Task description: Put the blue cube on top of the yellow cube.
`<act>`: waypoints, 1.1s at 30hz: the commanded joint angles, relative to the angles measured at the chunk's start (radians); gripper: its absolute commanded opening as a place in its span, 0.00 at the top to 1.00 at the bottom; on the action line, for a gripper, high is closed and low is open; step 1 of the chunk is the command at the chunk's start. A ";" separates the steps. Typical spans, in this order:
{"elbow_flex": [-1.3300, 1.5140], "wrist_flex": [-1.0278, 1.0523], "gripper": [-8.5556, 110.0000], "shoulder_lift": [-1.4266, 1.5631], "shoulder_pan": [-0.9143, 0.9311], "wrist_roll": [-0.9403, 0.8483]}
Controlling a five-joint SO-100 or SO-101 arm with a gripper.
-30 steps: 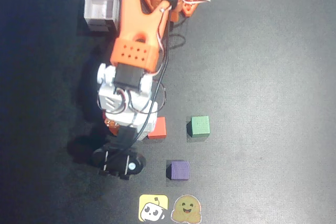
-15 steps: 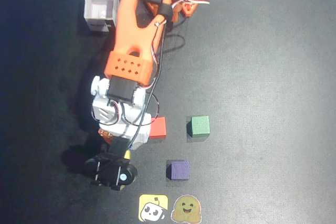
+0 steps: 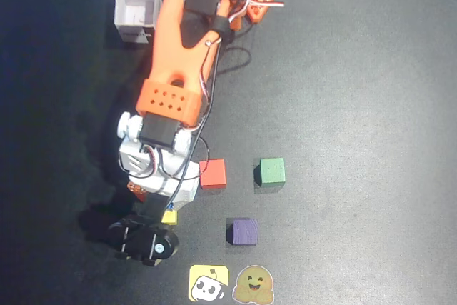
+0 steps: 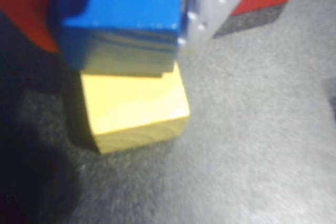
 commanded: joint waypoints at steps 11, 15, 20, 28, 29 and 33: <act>-0.078 -0.032 0.83 -0.018 0.005 0.000; -0.078 -0.044 0.83 -0.025 0.005 0.000; -0.083 -0.052 0.83 -0.031 0.005 0.000; -0.087 -0.061 0.83 -0.041 0.005 0.002; -0.089 -0.061 0.82 -0.043 0.005 0.002; -0.089 -0.061 0.80 -0.044 0.005 0.002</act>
